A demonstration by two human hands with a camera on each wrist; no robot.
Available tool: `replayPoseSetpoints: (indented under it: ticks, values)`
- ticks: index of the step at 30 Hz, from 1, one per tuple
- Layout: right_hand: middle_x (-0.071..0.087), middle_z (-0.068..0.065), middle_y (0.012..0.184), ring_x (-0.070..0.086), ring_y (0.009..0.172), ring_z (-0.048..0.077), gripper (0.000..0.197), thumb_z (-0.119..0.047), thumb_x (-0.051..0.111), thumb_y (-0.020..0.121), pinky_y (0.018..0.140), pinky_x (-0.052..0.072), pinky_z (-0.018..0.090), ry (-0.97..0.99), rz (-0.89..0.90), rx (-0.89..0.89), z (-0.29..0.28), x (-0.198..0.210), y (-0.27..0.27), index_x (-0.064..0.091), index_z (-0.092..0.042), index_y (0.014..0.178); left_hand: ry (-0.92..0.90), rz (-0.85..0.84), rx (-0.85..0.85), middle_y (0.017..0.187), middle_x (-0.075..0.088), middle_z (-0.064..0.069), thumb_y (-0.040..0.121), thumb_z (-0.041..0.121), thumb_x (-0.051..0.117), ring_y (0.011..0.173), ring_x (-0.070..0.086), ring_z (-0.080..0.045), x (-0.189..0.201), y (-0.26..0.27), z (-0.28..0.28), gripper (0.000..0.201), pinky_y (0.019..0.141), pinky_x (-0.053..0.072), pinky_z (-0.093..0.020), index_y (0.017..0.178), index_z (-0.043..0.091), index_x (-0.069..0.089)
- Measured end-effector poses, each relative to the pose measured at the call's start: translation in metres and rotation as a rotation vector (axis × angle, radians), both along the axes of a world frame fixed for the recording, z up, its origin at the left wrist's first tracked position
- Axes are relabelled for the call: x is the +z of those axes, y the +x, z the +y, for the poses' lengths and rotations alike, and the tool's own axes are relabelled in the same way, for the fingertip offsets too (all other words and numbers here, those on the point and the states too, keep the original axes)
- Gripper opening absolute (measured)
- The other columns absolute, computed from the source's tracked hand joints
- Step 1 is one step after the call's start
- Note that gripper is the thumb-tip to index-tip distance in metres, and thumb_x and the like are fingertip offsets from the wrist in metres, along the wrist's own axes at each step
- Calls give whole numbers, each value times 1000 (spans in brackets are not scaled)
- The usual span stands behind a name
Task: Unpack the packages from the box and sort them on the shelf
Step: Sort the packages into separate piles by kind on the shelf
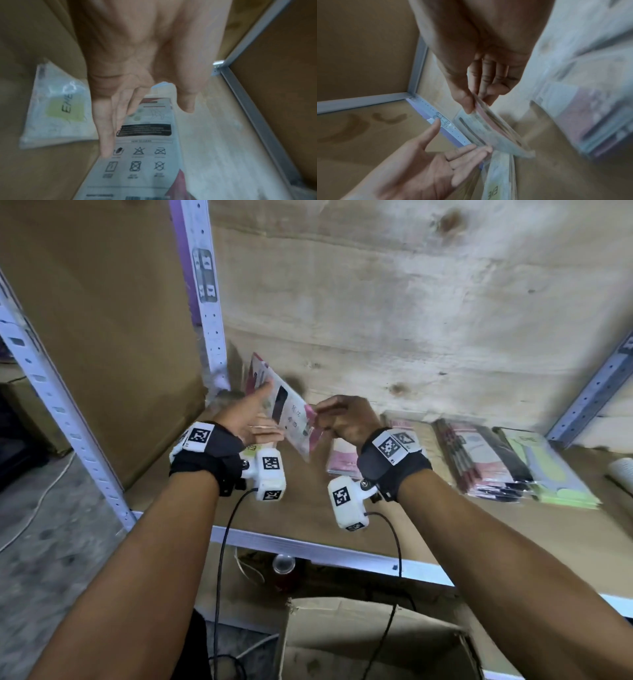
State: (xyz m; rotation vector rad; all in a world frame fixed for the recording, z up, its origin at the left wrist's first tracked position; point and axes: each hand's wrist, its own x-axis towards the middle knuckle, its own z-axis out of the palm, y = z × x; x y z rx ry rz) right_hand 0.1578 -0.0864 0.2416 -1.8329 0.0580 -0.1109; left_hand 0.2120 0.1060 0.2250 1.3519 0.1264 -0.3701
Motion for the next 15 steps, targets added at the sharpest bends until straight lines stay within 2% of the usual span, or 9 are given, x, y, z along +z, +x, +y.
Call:
replayPoseSetpoints:
  ticks: [2,4,6,8,10,12,13,15]
  values:
    - [72,4,65,63,54,14,19,12,72,74,50,47,20,-80,-103,17,-8,9,-14,72,1,88,-121,-13,-17,106,67,-30,66,62,79,88,73,-42,10,-1,-5,84,72,60,-48,117,1,53]
    - [73,5,73,64,63,14,17,5,77,73,62,52,22,-186,-198,13,-16,15,-27,75,-8,85,-240,-25,-32,113,63,-32,61,63,81,94,71,-44,16,-1,-11,93,76,59,-51,121,-2,49]
    - [73,2,80,61,67,12,18,-3,79,71,69,52,23,-357,-291,12,-24,17,-42,75,-17,81,-303,-59,-50,119,60,-29,60,61,82,100,70,-42,18,-4,-18,94,79,59,-52,128,5,46]
    - [71,-2,86,57,70,11,20,-6,81,69,71,48,21,-514,-350,24,-34,16,-58,74,-19,82,-339,-77,-44,115,65,-25,66,53,83,98,72,-36,15,-8,-28,81,77,60,-47,124,7,50]
    - [66,-7,87,55,74,11,22,-9,82,67,72,46,22,-603,-334,51,-46,13,-73,73,-18,84,-327,-67,-21,106,70,-20,79,36,79,93,74,-27,9,-12,-38,51,69,61,-38,113,6,57]
    - [60,-10,87,54,77,10,24,-16,84,67,72,46,24,-642,-272,68,-62,9,-84,73,-19,87,-248,-73,-33,99,71,-16,91,22,68,80,75,-20,0,-18,-49,19,61,61,-31,101,8,60]
    - [59,-9,88,54,79,10,25,-21,86,67,73,46,25,-625,-233,57,-71,6,-89,73,-20,88,-207,-72,-55,96,71,-14,94,19,64,74,76,-17,-5,-22,-54,11,59,60,-28,98,9,61]
    - [62,-6,95,56,84,12,24,-27,85,69,76,47,25,-555,-187,-1,-89,1,-96,72,-23,90,-123,-77,-124,97,72,-11,95,19,62,72,75,-15,-14,-29,-63,9,59,60,-26,101,12,60]
